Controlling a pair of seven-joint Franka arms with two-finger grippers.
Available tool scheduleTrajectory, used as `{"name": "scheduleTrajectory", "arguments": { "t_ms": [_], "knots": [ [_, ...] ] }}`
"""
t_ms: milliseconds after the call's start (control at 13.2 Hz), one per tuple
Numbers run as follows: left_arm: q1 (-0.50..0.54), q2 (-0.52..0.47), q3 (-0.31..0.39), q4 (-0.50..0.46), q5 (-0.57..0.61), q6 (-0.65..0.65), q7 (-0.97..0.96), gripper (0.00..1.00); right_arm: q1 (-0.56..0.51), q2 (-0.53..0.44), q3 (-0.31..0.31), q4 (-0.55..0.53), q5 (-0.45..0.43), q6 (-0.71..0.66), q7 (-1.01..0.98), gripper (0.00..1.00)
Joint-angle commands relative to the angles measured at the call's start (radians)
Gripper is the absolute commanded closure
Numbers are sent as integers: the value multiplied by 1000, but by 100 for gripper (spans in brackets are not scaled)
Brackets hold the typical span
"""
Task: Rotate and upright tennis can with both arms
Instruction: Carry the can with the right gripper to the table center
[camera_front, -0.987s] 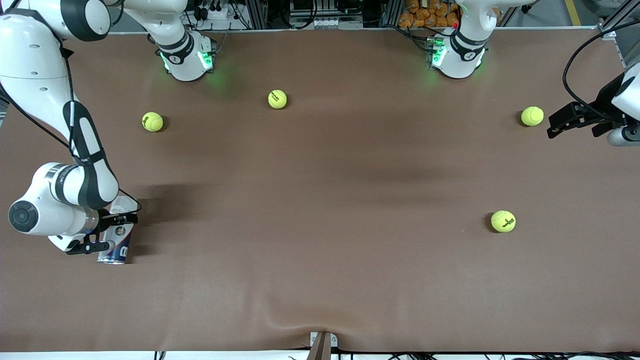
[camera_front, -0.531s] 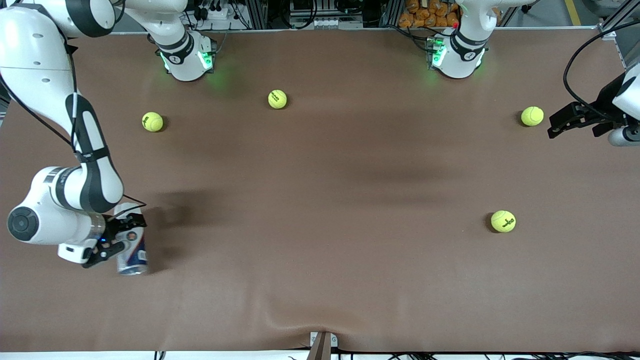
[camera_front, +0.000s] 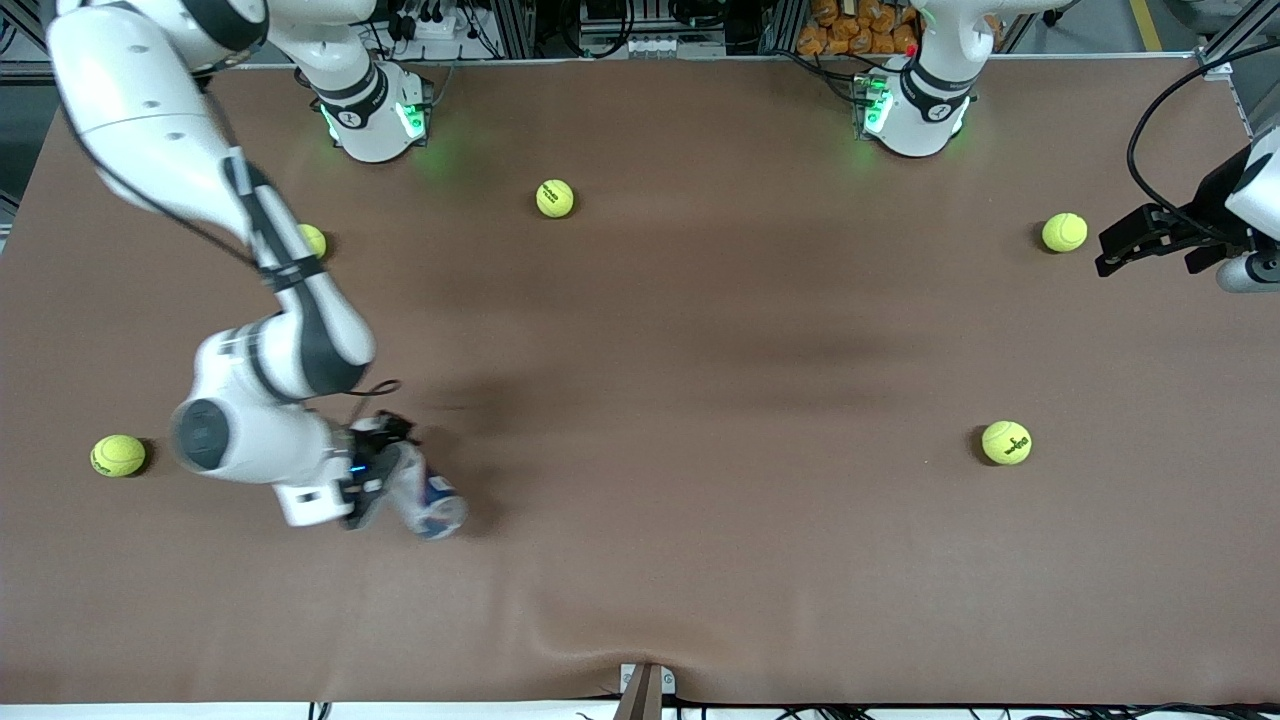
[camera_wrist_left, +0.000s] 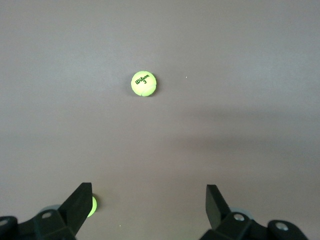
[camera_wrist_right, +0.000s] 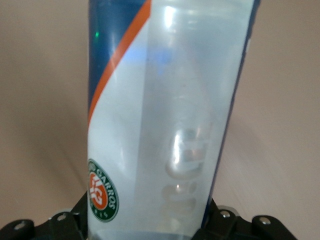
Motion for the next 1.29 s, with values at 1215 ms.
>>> {"name": "scheduleTrajectory", "arguments": {
  "t_ms": [1215],
  "knots": [
    [11, 3, -4, 12, -8, -13, 32, 0, 699, 163, -221, 102, -317, 167, 95, 0]
  ]
}}
